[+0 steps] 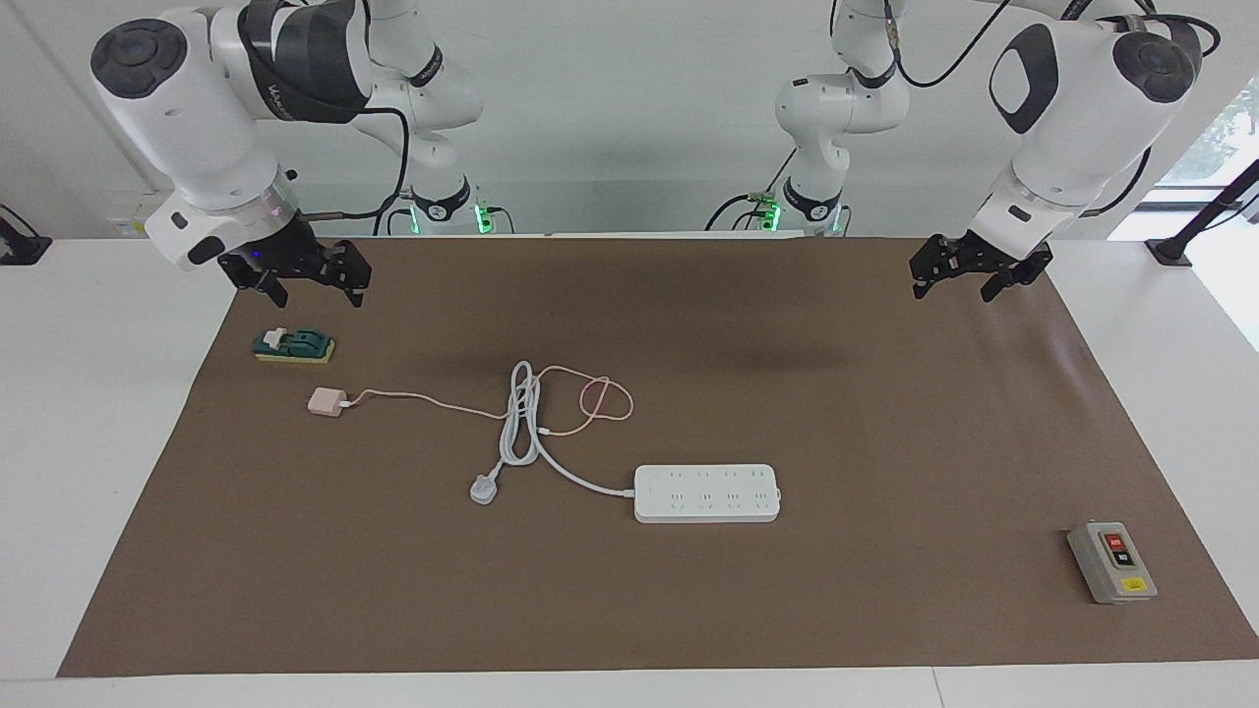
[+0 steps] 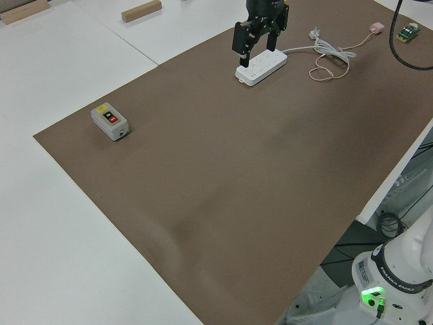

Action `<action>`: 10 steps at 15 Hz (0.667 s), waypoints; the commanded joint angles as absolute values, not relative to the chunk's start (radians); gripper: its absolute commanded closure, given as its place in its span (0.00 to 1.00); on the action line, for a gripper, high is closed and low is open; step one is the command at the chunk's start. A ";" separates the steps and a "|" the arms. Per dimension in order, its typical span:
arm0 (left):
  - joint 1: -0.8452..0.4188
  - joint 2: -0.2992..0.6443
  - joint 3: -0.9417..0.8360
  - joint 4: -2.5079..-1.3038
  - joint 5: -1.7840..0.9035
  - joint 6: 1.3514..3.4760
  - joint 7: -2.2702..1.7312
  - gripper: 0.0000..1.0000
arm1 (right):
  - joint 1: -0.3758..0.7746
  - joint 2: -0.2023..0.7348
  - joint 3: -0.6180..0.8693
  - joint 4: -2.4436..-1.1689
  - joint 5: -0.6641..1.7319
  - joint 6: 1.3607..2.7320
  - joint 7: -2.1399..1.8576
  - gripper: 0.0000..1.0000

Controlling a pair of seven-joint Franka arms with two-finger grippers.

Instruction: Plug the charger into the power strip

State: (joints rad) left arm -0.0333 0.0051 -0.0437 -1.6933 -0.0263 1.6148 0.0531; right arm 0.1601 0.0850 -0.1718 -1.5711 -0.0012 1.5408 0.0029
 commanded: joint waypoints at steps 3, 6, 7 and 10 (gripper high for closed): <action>-0.031 -0.021 -0.041 -1.721 -0.026 1.624 0.057 0.00 | 0.153 0.097 -0.172 -1.555 0.000 1.545 -0.002 0.00; -0.031 -0.021 -0.041 -1.720 -0.026 1.624 0.057 0.00 | 0.153 0.091 -0.169 -1.560 -0.005 1.543 0.002 0.00; -0.031 -0.021 -0.041 -1.721 -0.026 1.624 0.057 0.00 | 0.153 0.089 -0.169 -1.565 -0.005 1.543 -0.002 0.00; -0.031 -0.021 -0.041 -1.721 -0.026 1.624 0.057 0.00 | 0.141 0.084 -0.172 -1.572 0.000 1.546 0.002 0.00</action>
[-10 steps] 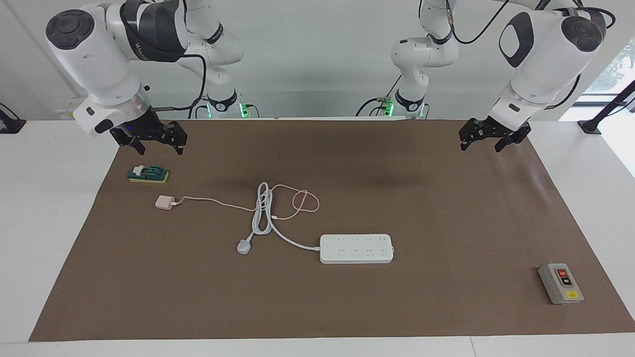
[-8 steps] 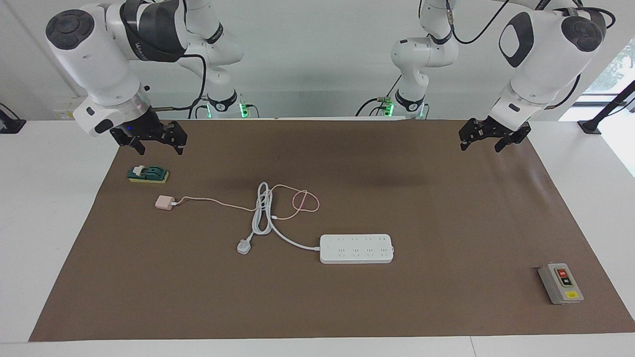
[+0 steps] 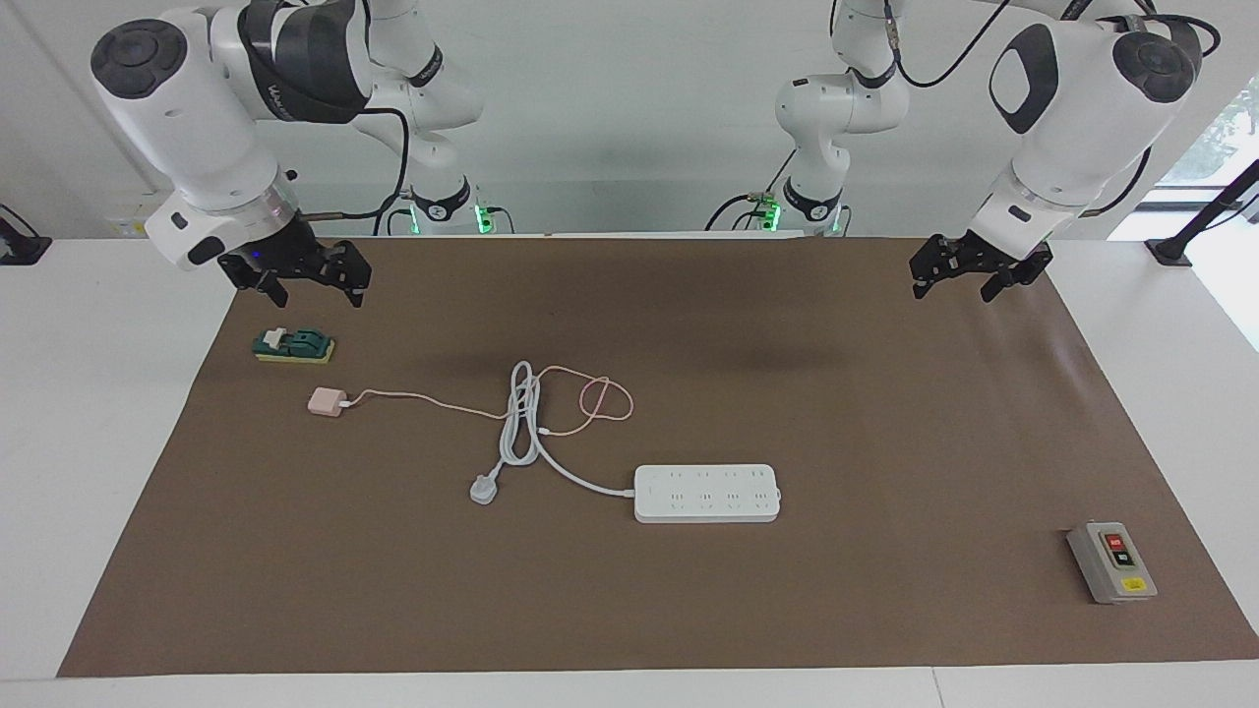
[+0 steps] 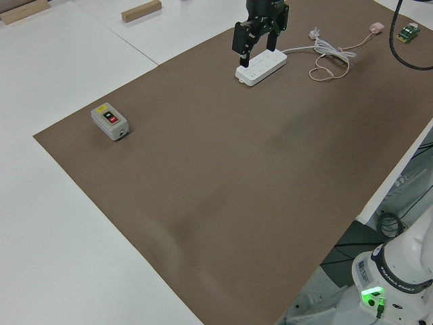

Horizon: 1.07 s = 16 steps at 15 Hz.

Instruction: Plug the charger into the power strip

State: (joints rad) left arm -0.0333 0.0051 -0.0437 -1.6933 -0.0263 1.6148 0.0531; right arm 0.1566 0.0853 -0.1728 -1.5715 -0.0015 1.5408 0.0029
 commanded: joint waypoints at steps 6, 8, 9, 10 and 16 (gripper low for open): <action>-0.031 -0.021 -0.041 -1.720 -0.026 1.624 0.057 0.00 | 0.141 0.083 -0.170 -1.577 -0.002 1.572 -0.005 0.00; -0.031 -0.021 -0.041 -1.720 -0.026 1.624 0.057 0.00 | 0.137 0.084 -0.173 -1.578 0.002 1.592 -0.002 0.00; -0.031 -0.021 -0.041 -1.720 -0.026 1.624 0.057 0.00 | 0.124 0.084 -0.175 -1.585 0.002 1.598 0.008 0.00; -0.031 -0.020 -0.041 -1.720 -0.026 1.624 0.057 0.00 | 0.117 0.084 -0.176 -1.594 0.005 1.603 0.059 0.00; -0.035 -0.020 -0.043 -1.717 -0.025 1.631 0.064 0.00 | 0.127 0.095 -0.176 -1.617 0.006 1.624 0.650 0.00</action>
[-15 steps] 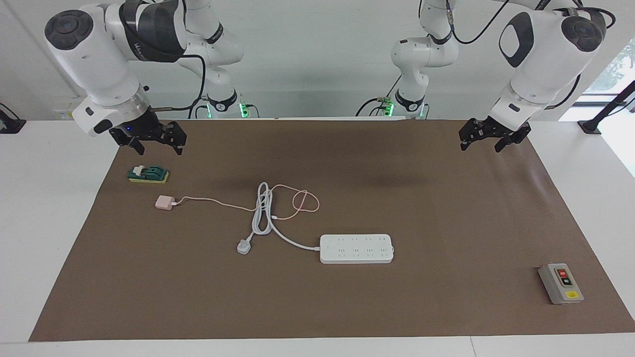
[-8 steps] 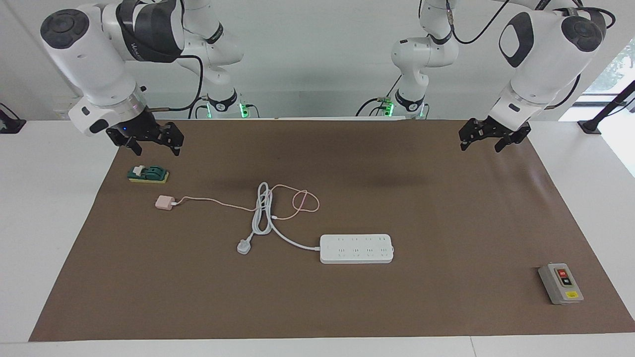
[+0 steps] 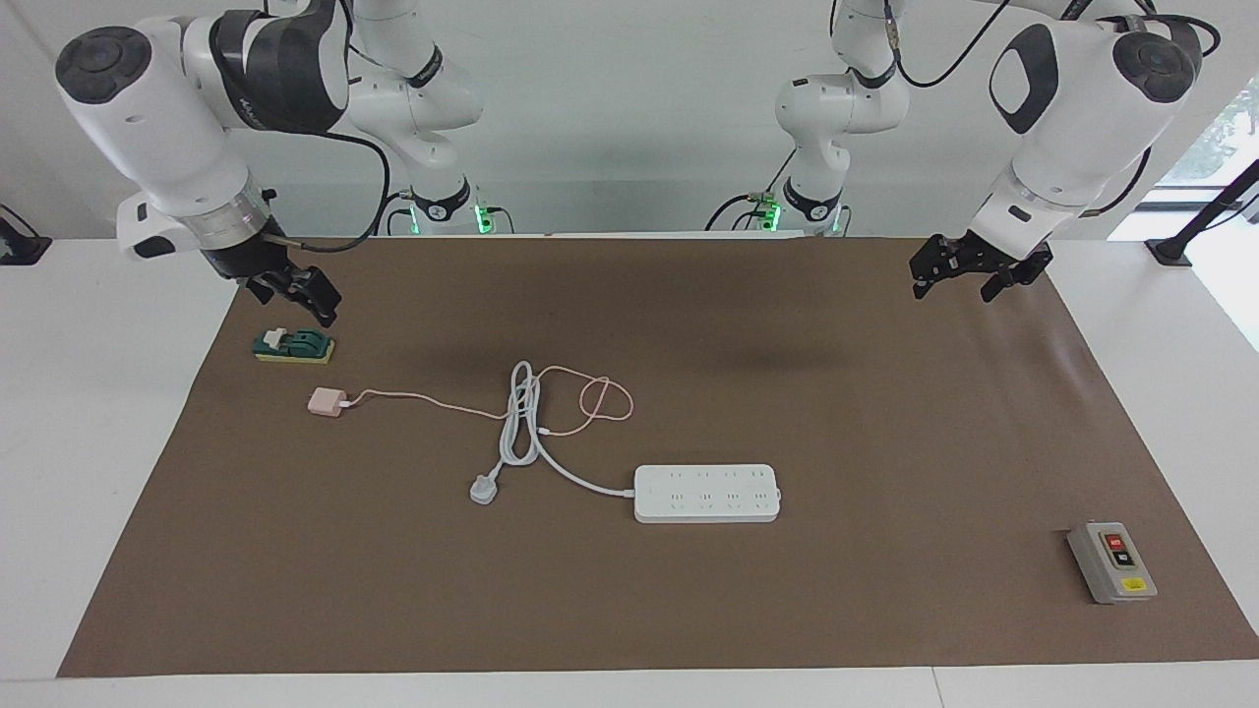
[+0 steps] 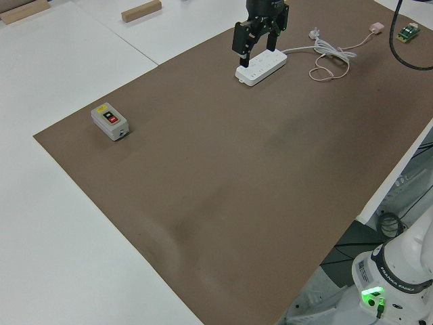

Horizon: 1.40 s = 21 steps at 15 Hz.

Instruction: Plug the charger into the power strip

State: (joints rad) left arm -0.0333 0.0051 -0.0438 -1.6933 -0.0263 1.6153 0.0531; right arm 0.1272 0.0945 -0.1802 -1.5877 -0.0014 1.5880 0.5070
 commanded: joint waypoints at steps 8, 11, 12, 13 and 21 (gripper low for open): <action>-0.032 -0.051 -0.044 -1.790 -0.032 1.730 0.107 0.00 | 0.002 0.095 -0.178 -1.739 0.187 1.669 1.117 0.00; -0.040 -0.040 -0.045 -1.802 -0.136 1.787 0.124 0.00 | -0.021 0.097 -0.178 -1.799 0.195 1.735 1.132 0.00; -0.037 -0.034 -0.044 -1.807 -0.184 1.790 0.123 0.00 | -0.034 0.100 -0.178 -1.818 0.196 1.752 1.159 0.00; -0.032 -0.028 -0.044 -1.813 -0.237 1.793 0.120 0.00 | -0.041 0.101 -0.178 -1.834 0.196 1.769 1.195 0.00; -0.037 0.034 -0.044 -1.905 -0.667 1.897 0.173 0.00 | -0.069 0.152 -0.178 -1.885 0.273 1.854 1.249 0.00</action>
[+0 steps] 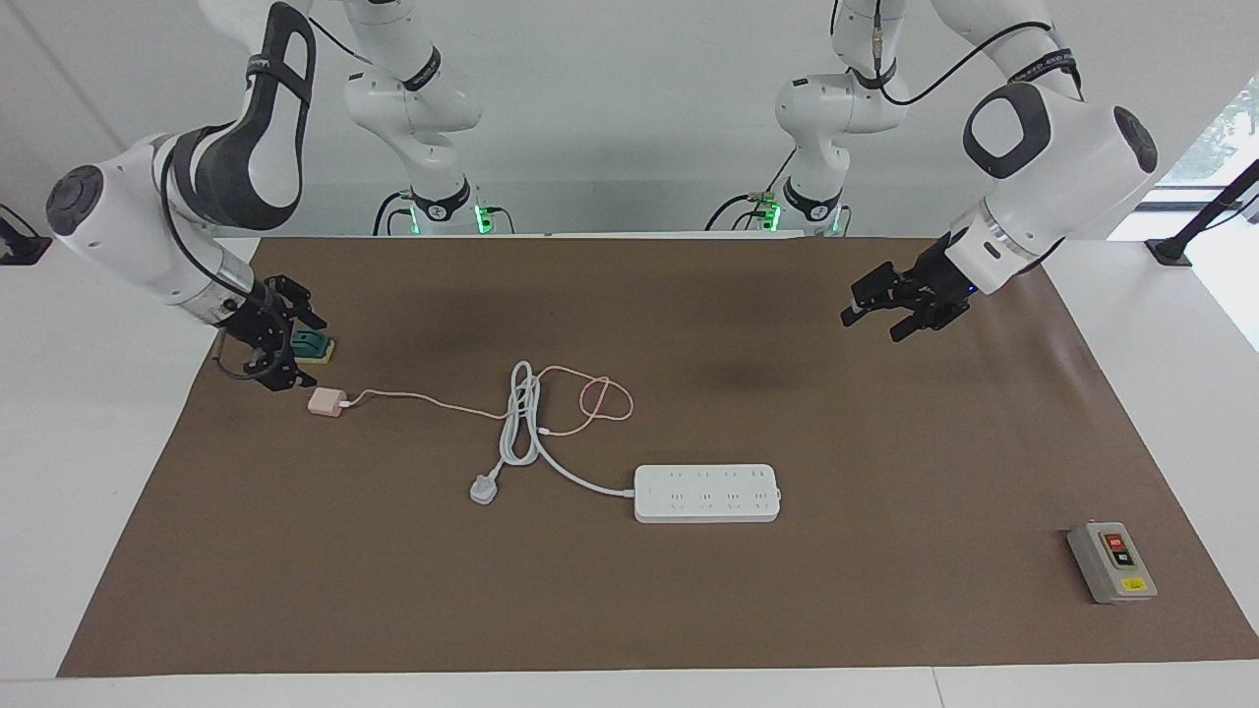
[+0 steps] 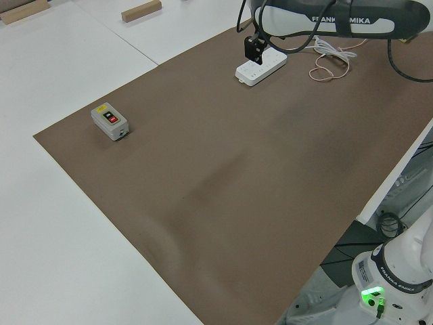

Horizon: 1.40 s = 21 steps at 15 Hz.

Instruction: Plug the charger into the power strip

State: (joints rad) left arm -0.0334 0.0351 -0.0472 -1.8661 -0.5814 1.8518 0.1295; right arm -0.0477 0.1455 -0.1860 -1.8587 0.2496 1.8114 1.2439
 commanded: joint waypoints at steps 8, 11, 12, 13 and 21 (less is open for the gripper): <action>-0.141 0.100 -0.045 -2.002 -1.113 2.005 0.290 0.00 | -0.103 0.215 -0.178 -1.954 0.319 1.950 1.143 0.00; -0.146 0.179 -0.046 -1.990 -1.253 1.990 0.407 0.00 | -0.107 0.216 -0.176 -2.025 0.327 2.041 1.143 0.00; -0.137 0.219 -0.046 -1.987 -1.297 1.961 0.472 0.00 | -0.118 0.227 -0.178 -2.029 0.351 2.058 1.141 0.00; -0.133 0.253 -0.045 -1.977 -1.334 1.933 0.523 0.00 | -0.130 0.239 -0.178 -2.029 0.356 2.060 1.138 0.00; -0.164 0.319 -0.049 -1.945 -1.497 1.844 0.624 0.00 | -0.163 0.270 -0.178 -2.040 0.396 2.077 1.128 0.00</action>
State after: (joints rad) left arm -0.1398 0.3084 -0.0556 -1.9655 -1.4558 1.8646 0.6101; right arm -0.1394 0.2657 -0.1866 -2.0221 0.3635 2.0490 1.1643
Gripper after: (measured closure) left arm 0.000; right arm 0.000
